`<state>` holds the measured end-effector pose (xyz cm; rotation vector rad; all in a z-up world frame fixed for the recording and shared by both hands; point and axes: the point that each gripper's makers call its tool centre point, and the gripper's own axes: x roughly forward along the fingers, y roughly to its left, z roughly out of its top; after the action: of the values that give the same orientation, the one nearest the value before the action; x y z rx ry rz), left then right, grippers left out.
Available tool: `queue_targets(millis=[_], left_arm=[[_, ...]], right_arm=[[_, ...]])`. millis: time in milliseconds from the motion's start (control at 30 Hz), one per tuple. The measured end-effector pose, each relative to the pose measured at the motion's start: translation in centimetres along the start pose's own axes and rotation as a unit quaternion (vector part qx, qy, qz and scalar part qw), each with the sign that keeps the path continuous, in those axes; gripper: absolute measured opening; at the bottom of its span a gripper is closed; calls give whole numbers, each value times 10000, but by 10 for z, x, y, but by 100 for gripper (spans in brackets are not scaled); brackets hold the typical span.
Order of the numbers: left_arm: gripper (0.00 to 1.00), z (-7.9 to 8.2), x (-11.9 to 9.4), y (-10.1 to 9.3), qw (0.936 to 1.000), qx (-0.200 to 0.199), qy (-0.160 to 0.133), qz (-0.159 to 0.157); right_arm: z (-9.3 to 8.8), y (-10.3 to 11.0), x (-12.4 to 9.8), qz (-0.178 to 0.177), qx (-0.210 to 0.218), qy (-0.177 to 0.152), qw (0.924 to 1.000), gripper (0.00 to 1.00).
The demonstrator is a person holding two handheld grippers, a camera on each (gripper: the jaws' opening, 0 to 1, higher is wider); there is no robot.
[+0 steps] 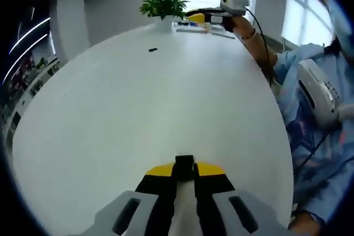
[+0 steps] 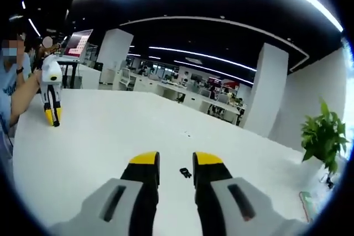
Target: Snap the two parts of the plastic buckle together until the buckle closes and remains connected.
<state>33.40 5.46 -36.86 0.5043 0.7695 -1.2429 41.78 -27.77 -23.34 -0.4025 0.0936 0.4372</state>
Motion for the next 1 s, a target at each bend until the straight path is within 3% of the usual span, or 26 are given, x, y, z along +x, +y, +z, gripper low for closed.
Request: queue_targets(millis=[167, 267, 367, 467, 733, 1000], left_arm=[[12, 0, 0, 2, 10000, 27, -52, -11], [12, 0, 1, 2, 9999, -9, -93, -43], [12, -1, 0, 3, 10000, -5, -81, -29], [12, -1, 1, 3, 10000, 4, -55, 9], [12, -2, 1, 4, 10000, -19, -75, -2], [12, -2, 1, 2, 10000, 41, -74, 31]], right_arm=[[-13, -7, 26, 360, -146, 321, 9987, 25], [-23, -7, 46, 754, -168, 461, 9959, 26], [-41, -4, 64, 1236, -297, 716, 9893, 27], [-60, -9, 82, 1470, -256, 966, 9841, 28], [-93, -21, 108, 1819, -295, 1415, 9726, 26], [-113, -16, 122, 2210, 153, 1720, 9599, 25]])
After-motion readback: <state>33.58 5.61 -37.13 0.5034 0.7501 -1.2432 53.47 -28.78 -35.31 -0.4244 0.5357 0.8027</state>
